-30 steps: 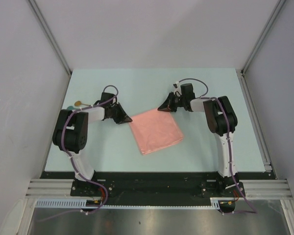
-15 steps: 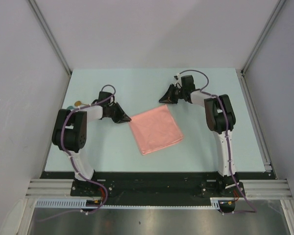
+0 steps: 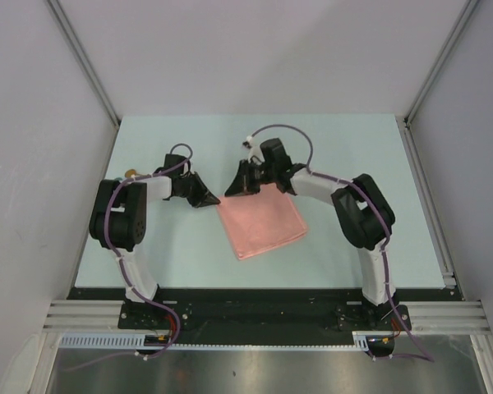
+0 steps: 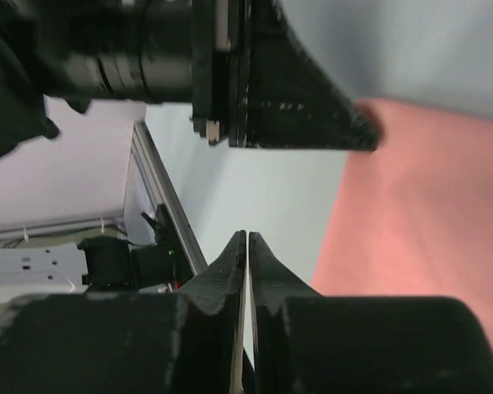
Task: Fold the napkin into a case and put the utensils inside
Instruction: Smooth out the square-folded napkin at the center of the board.
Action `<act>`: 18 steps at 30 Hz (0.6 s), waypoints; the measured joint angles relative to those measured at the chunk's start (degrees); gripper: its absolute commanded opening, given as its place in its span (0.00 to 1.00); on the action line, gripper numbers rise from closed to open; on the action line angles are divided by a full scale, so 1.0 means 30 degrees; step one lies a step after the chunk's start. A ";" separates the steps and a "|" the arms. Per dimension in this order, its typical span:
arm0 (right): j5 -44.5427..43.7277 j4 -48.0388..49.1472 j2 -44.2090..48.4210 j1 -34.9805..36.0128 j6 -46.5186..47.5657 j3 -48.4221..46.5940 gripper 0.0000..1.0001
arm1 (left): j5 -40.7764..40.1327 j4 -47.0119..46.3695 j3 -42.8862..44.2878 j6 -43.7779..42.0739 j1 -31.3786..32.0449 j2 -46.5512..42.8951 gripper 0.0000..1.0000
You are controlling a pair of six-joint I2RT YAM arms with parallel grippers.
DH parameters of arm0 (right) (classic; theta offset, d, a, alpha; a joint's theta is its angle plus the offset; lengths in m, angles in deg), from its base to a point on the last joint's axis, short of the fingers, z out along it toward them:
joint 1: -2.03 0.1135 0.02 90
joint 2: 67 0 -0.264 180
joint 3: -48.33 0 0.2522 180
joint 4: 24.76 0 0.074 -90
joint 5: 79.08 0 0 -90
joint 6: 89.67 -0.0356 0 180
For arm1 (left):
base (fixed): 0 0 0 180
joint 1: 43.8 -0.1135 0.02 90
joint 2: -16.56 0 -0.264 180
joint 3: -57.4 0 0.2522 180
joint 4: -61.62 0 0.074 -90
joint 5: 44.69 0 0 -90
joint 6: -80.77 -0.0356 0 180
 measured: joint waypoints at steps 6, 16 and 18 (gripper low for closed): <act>0.0787 0.1945 -0.2266 0.1428 -0.1676 0.1144 0.00 | -0.0153 0.0561 0.0036 0.0007 -0.0146 0.0408 0.06; 0.1158 0.3898 -0.3446 0.1668 -0.2659 0.2120 0.00 | -0.0182 0.0656 0.0058 0.0007 -0.0182 0.0408 0.04; 0.1253 0.4189 -0.3446 0.1821 -0.2798 0.2506 0.00 | -0.0182 0.0663 0.0058 0.0007 -0.0182 0.0408 0.04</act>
